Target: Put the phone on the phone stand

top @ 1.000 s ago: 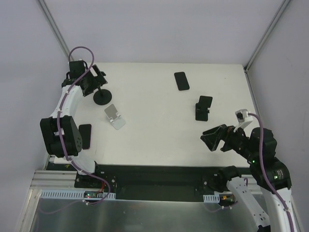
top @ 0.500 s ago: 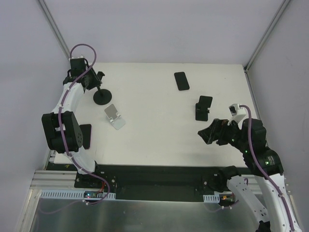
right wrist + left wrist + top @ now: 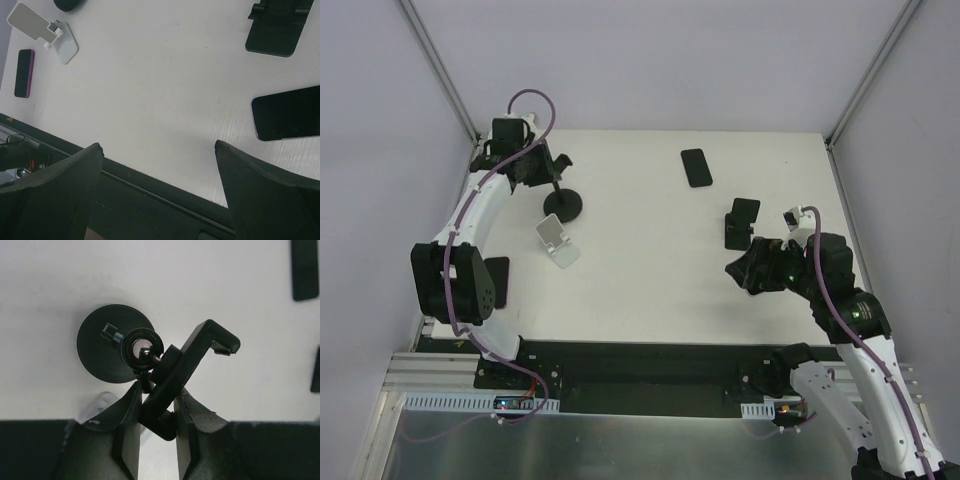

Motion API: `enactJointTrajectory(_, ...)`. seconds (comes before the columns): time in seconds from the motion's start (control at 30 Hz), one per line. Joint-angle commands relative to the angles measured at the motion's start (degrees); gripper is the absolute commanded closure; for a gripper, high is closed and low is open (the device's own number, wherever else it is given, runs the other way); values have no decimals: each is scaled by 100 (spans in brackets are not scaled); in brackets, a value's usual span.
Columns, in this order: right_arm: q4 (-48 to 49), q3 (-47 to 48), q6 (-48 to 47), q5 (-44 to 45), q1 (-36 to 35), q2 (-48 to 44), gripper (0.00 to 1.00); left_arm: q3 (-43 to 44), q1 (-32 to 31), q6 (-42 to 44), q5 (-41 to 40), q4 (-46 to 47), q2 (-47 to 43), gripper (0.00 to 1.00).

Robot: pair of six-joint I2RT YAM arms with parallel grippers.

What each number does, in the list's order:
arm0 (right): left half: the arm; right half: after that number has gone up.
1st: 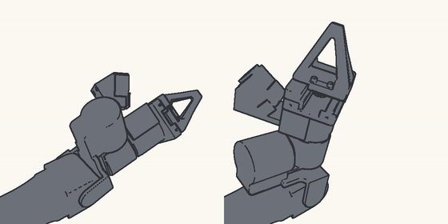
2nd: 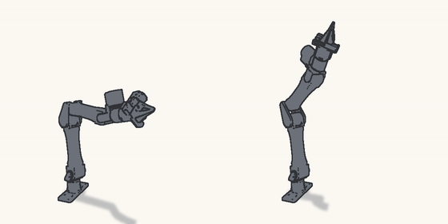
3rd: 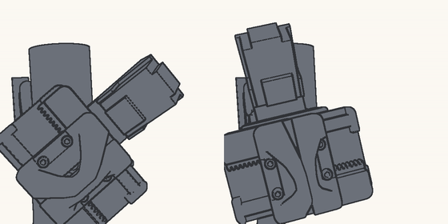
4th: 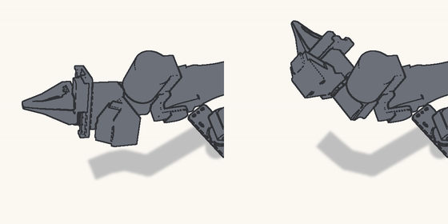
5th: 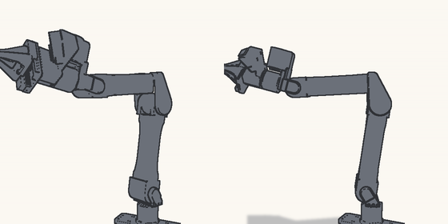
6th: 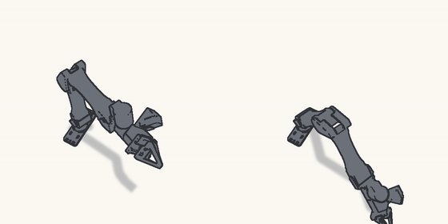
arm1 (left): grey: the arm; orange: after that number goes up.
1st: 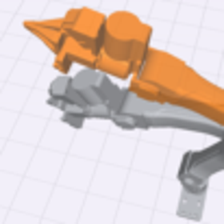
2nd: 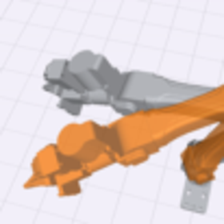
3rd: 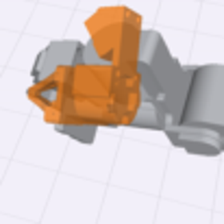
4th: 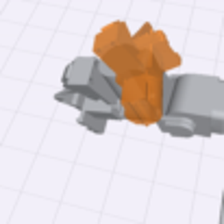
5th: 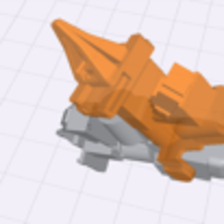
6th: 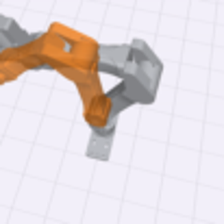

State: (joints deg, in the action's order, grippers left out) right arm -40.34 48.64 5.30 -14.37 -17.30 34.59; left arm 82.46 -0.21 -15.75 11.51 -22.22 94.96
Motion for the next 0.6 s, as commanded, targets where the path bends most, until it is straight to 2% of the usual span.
enactJointTrajectory(0.0, 412, -92, -38, -39, -37, 205, 4, 412, -655, 335, 1151, 209, -829, 100)
enactJointTrajectory(0.23, 764, -241, -29, -144, -317, 496, 4, -88, -1384, 405, 2268, -98, -997, 100)
enactJointTrajectory(0.4, 1150, -233, -441, 73, -1072, 943, 4, -422, -2341, 959, 1627, -801, -1242, 100)
enactJointTrajectory(0.57, 1835, -224, -302, 435, -1943, 1444, 4, -906, -2826, 1661, 1443, -960, -1375, 100)
